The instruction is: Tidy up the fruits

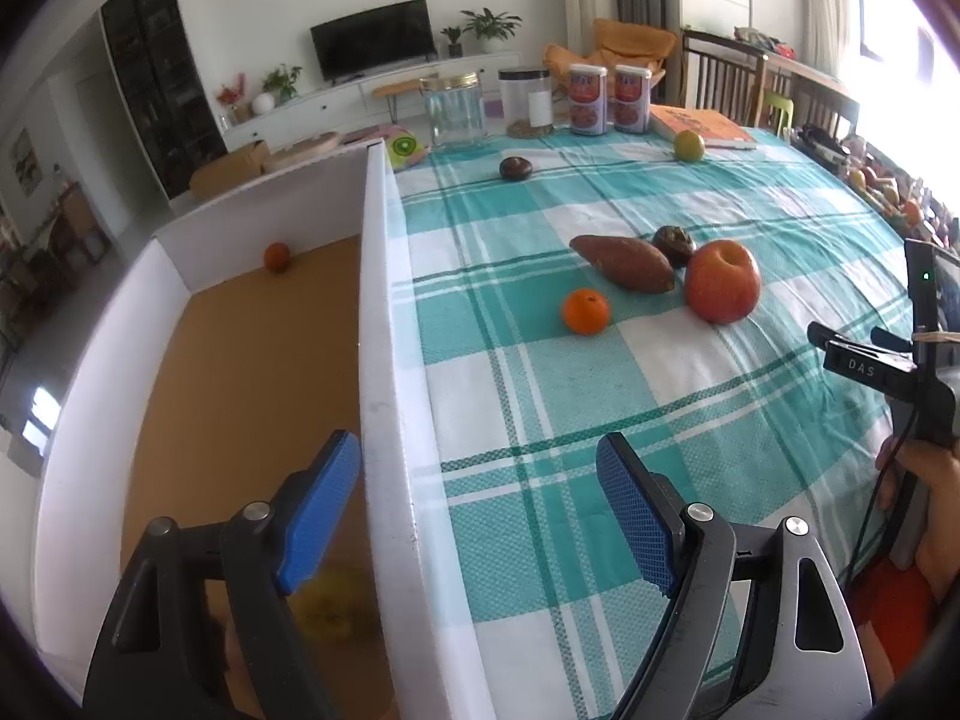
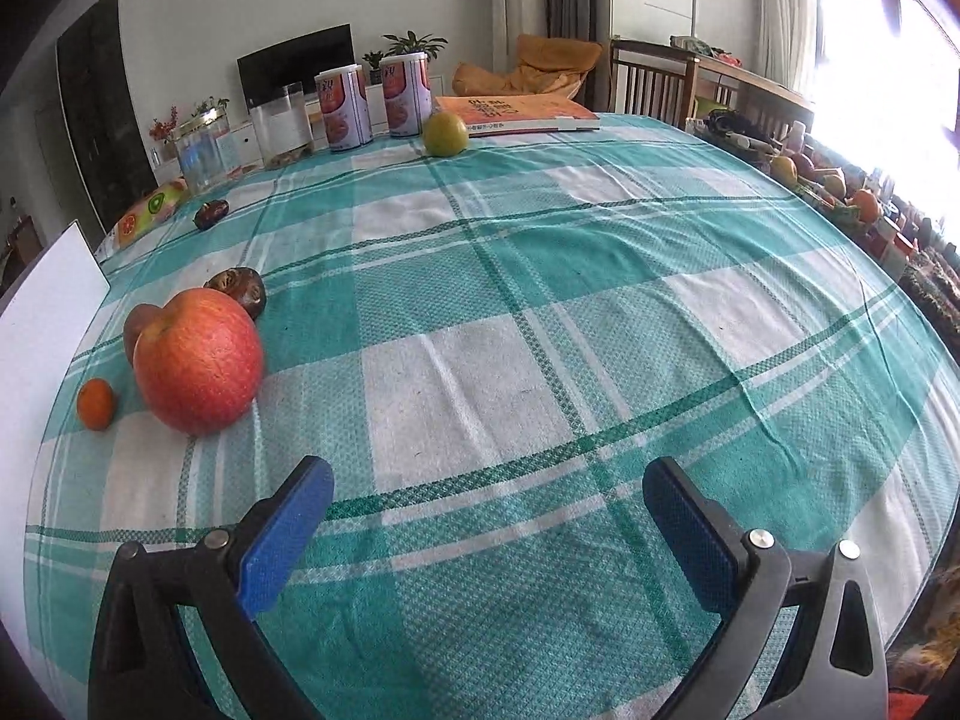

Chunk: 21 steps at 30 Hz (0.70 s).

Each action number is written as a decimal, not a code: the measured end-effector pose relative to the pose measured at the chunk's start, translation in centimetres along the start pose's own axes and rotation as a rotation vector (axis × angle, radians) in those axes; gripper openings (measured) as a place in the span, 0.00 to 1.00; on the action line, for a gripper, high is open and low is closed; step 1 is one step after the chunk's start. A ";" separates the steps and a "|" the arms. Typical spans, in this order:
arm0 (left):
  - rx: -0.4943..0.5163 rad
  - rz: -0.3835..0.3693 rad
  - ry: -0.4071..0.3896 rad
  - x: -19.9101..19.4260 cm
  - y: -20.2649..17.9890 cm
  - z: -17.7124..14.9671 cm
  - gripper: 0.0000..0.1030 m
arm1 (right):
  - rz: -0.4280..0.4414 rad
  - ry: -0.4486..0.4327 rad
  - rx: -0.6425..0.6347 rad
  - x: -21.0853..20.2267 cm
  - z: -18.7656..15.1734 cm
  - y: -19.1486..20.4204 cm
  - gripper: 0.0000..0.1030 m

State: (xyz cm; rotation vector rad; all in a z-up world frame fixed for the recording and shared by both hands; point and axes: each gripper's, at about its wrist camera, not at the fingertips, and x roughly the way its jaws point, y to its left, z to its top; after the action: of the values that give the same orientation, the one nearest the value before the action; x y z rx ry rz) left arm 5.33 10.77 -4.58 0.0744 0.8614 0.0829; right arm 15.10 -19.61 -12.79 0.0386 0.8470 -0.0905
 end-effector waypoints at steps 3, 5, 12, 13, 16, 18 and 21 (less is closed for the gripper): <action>-0.065 -0.015 0.004 0.3 0.6 0.3 0.81 | -0.017 -0.001 -0.034 0.1 0.0 0.7 1.00; -0.082 -0.025 0.007 0.4 0.7 0.3 0.81 | -0.021 0.000 -0.042 0.1 -0.1 0.9 1.00; -0.056 -0.019 0.012 0.3 0.1 0.2 0.81 | -0.016 0.012 -0.023 0.2 -0.1 0.5 1.00; -0.061 -0.023 0.013 0.3 0.1 0.2 0.81 | -0.017 0.012 -0.024 0.2 -0.1 0.5 1.00; -0.076 -0.038 0.018 0.2 0.0 0.0 0.81 | -0.017 0.016 -0.025 0.3 -0.2 0.5 1.00; -0.069 -0.036 0.019 0.1 -0.3 -0.1 0.81 | -0.016 0.019 -0.024 0.3 -0.1 0.5 1.00; -0.065 -0.031 0.024 0.2 -0.3 0.0 0.81 | -0.014 0.024 -0.023 0.4 -0.2 0.5 1.00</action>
State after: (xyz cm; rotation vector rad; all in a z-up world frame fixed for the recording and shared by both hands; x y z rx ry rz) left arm 5.48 10.53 -4.79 -0.0010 0.8824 0.0824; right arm 15.28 -19.13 -13.18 0.0118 0.8718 -0.0932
